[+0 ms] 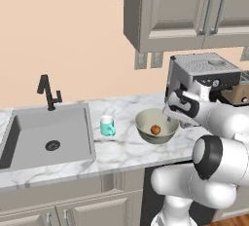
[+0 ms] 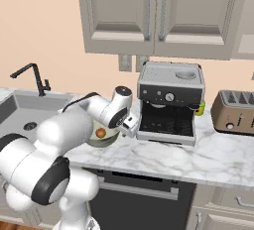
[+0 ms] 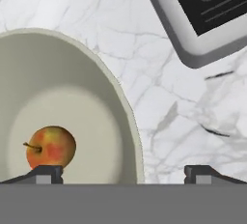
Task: Move the mug from next to the sink to the open cabinet. Then, move the bowl with the apple to the fridge to clear the area for faucet cleaning.
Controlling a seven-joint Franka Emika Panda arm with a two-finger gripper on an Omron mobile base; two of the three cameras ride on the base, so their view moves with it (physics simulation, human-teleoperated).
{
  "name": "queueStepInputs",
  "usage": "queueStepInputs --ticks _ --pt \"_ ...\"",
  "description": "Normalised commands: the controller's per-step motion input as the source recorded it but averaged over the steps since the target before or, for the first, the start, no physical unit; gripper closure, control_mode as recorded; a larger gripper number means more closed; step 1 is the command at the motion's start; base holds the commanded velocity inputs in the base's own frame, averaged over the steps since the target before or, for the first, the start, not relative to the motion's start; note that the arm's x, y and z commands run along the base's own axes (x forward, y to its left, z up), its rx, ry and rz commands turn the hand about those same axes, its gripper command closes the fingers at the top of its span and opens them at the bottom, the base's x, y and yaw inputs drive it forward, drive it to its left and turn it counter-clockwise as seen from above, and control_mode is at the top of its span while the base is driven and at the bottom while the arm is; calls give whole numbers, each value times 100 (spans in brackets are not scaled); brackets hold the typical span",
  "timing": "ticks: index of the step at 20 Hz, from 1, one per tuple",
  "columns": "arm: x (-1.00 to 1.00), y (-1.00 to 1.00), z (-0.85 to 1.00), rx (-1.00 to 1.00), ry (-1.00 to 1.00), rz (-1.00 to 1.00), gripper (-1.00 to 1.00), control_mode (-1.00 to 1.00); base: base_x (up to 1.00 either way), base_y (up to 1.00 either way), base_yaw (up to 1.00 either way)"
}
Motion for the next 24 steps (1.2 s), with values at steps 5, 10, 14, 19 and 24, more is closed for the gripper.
queueStepInputs --ticks 5,10,14,19,24 --pt "1 0 -34 1 5 0 -100 -100 0 0 0" --pt "4 0 -32 3 1 0 -100 -100 0 0 0" --pt "5 7 -23 6 0 0 100 -100 0 0 0" --pt "0 0 0 0 0 0 100 -100 0 0 0" --pt "-4 0 1 0 -4 0 100 -100 0 0 0"
